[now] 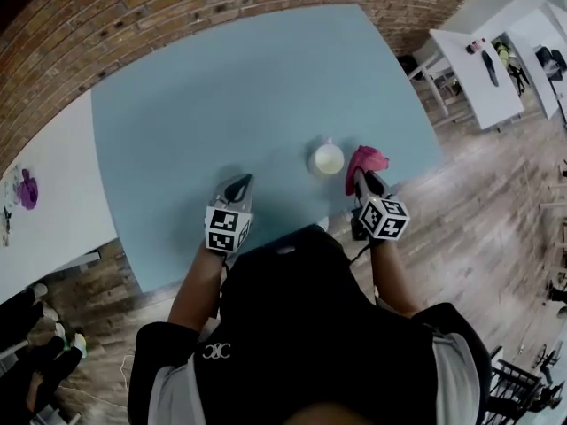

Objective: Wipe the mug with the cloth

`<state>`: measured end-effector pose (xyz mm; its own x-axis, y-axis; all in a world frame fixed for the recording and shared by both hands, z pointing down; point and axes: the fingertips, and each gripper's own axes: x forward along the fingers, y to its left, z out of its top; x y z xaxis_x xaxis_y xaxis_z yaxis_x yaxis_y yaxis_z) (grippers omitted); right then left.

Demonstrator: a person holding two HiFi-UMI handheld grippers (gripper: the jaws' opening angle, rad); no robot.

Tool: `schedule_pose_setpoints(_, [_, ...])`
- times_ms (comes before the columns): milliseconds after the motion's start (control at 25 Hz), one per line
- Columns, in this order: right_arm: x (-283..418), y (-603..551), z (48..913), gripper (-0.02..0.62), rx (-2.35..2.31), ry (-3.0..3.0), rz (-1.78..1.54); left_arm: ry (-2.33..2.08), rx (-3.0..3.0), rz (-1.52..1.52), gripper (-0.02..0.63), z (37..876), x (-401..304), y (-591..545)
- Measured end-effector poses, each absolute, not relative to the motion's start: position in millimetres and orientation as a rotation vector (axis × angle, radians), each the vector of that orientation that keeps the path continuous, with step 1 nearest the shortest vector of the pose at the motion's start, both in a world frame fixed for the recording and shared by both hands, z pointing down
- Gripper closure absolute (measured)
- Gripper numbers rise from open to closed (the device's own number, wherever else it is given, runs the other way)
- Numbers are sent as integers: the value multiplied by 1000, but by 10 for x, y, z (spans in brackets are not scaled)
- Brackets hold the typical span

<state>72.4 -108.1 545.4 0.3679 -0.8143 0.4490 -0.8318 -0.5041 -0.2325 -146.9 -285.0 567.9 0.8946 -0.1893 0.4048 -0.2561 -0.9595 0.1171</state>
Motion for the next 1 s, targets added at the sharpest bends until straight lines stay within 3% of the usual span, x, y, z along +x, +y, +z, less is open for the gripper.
schedule_pose_setpoints(1000, [562,-725,5386,557,2602,-1468,721,-395,2873,704,600,5460,-1204,-2530])
